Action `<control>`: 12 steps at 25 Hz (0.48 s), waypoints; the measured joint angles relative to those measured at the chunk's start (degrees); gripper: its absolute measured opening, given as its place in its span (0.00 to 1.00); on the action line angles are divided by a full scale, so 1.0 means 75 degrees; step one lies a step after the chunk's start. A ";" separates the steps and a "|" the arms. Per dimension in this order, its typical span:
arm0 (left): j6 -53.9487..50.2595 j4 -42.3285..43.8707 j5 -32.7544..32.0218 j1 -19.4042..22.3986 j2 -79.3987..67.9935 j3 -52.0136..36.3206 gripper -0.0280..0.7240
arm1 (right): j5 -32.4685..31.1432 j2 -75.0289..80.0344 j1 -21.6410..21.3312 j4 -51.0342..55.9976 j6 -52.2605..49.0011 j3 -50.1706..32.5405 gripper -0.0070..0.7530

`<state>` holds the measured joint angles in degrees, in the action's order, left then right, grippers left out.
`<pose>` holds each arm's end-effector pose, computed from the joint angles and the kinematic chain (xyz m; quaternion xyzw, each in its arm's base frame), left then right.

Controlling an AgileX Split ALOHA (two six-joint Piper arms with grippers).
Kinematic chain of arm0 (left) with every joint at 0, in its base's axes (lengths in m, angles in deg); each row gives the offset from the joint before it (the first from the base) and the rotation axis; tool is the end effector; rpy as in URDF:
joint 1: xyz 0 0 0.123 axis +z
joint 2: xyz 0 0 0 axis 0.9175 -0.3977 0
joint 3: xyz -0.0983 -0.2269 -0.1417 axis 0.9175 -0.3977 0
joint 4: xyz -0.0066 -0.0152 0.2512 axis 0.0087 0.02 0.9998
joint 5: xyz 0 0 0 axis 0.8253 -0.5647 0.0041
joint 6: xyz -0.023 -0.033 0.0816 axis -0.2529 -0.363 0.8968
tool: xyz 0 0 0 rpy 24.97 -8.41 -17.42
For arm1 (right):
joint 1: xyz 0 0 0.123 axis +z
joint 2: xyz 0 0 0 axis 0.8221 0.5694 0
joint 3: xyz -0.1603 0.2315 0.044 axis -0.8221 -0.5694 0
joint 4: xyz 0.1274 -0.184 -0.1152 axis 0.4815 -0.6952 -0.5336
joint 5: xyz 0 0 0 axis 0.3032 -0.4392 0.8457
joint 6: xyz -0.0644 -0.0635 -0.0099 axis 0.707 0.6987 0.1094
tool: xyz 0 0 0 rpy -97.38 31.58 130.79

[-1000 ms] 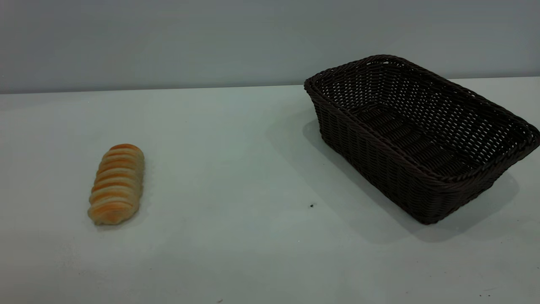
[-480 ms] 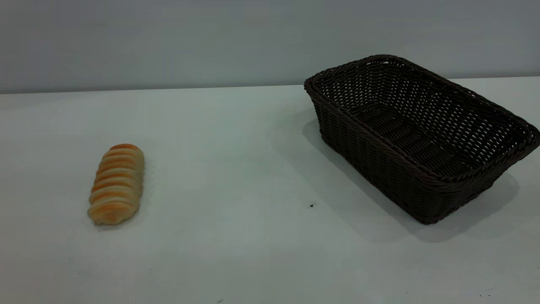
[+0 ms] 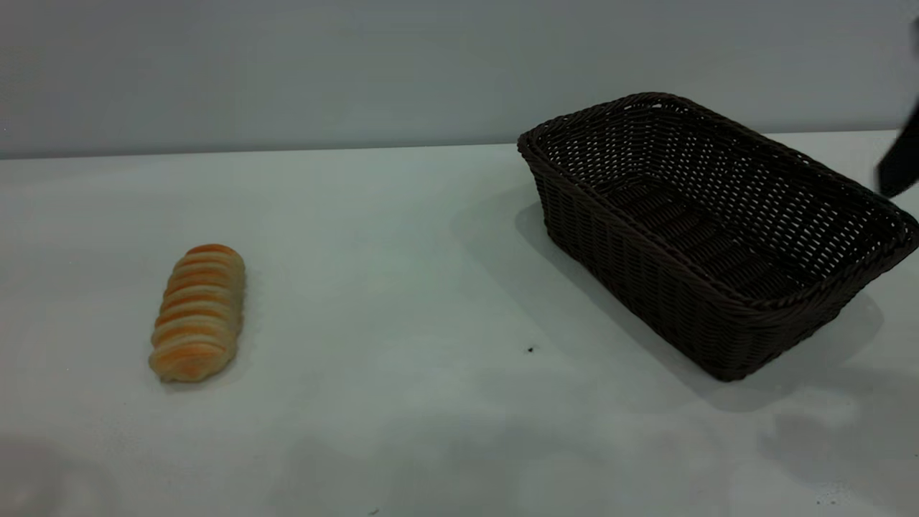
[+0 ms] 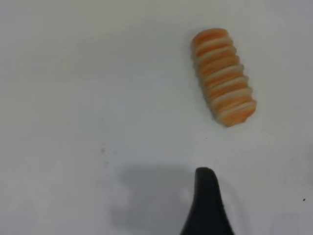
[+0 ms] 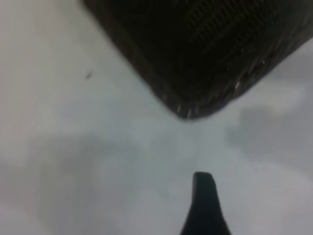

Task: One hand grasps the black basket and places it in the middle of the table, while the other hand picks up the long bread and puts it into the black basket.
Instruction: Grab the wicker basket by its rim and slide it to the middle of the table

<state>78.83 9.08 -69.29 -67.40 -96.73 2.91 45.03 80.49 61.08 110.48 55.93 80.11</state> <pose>0.2021 -0.0050 0.3186 0.0611 0.9279 0.0071 0.3677 0.2557 0.0435 0.2109 0.1402 0.9601 0.1498 0.1898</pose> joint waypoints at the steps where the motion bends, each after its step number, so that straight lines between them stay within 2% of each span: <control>1: 0.0046 -0.0068 0.0009 0.0000 -0.0027 0.0000 0.82 | 0.0160 0.0461 0.0000 0.0000 -0.0220 0.0142 0.79; 7: 0.0338 -0.0364 0.0034 0.0000 -0.0034 0.0000 0.82 | 0.0698 0.2401 -0.0196 0.0214 -0.1051 0.0708 0.78; 12: 0.0409 -0.0450 0.0151 0.0000 -0.0034 0.0000 0.82 | 0.1151 0.3087 -0.0775 0.1375 -0.0665 0.0769 0.78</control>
<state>81.90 5.71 -68.16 -67.40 -96.98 2.91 53.66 103.64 55.27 120.79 50.95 85.88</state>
